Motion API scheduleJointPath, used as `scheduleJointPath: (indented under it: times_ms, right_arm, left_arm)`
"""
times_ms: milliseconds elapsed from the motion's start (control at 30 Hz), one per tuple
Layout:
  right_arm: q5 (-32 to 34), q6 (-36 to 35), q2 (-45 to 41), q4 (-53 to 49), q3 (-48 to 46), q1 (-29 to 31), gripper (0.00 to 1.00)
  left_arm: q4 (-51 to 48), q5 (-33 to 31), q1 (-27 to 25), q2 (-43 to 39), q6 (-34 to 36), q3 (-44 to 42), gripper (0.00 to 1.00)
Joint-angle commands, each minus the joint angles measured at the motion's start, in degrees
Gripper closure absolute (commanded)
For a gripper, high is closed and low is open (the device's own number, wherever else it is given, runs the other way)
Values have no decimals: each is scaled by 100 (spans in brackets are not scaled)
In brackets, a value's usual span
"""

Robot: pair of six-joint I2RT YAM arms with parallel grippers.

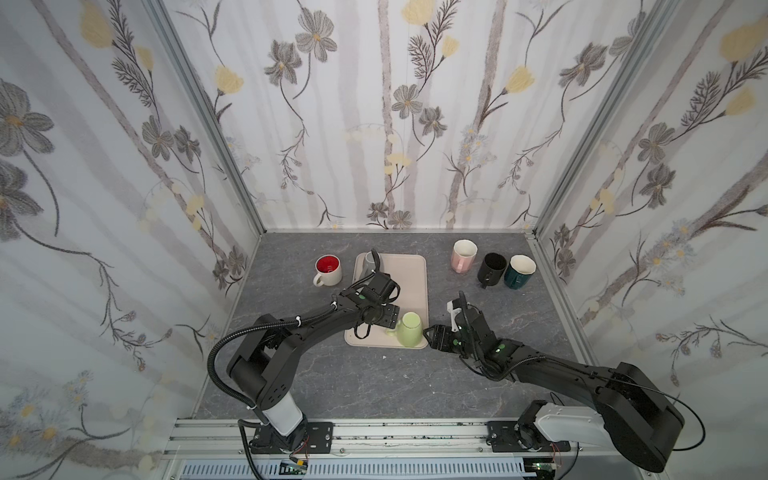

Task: Turn the mug right side up

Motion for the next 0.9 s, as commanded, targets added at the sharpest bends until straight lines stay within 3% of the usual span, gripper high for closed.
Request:
scheduleJointPath:
  times_ms: [0,300,533,667,867]
  right_arm:
    - [78,254,184,275,146,116,27]
    - [275,312,601,201,497,189,28]
    - [170,-54,1142,118,1018,133,27]
    - [164,-402,1468,-436,1664,96,27]
    - [286,-403,1101,-672,1631,40,26]
  left_arm:
    - [50,-33,-37,-157,-144,-232,18]
    - [356,68,-266,-565,-414,-726,19]
    - [744,308,-469,-548,-718,-818,19]
    - [975,315,-667,-453,-830,-796,19]
    - [1294,413,-749,-451,-923,-867,18]
